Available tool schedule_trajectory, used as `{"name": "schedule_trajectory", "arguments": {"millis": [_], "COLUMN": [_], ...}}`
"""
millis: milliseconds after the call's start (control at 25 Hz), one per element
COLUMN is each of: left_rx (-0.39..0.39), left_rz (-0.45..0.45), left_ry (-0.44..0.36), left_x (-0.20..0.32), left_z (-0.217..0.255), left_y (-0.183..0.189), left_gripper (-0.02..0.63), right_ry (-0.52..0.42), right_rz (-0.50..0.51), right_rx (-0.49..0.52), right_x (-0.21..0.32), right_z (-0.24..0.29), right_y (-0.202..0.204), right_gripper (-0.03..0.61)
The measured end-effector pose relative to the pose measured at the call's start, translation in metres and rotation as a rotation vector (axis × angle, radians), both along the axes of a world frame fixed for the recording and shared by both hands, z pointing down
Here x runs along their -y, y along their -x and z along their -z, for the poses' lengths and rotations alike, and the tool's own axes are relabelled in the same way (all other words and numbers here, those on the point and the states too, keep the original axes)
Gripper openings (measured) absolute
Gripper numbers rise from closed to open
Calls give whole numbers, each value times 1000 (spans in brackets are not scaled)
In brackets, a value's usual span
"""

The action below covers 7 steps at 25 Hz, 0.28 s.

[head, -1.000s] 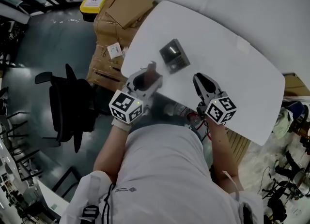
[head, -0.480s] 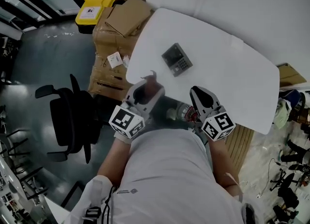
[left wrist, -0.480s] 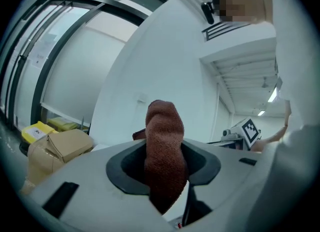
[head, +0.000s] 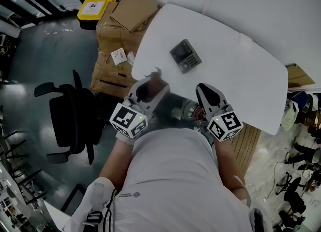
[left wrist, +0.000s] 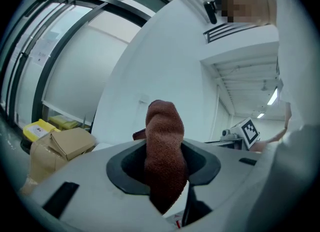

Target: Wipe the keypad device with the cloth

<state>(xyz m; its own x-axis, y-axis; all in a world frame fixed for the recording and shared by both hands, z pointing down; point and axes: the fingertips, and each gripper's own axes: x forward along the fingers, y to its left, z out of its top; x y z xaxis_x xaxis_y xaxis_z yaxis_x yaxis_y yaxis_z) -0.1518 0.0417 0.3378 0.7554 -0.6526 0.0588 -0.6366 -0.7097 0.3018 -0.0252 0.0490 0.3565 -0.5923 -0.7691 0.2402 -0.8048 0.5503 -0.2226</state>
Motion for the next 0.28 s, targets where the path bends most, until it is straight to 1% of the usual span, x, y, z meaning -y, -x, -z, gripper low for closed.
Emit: {"name": "schedule_trajectory", "arguments": {"millis": [280], "left_rx": [-5], "left_rz": [3], "left_ry": [13], "left_x": [3], "left_z": [-1], "left_y": [9], "left_gripper": [160], "right_ry": [-6], "right_rz": [28], "right_rx": [13], "right_x": [3], "right_z": [1], "right_y": [14], "right_gripper": [43]}}
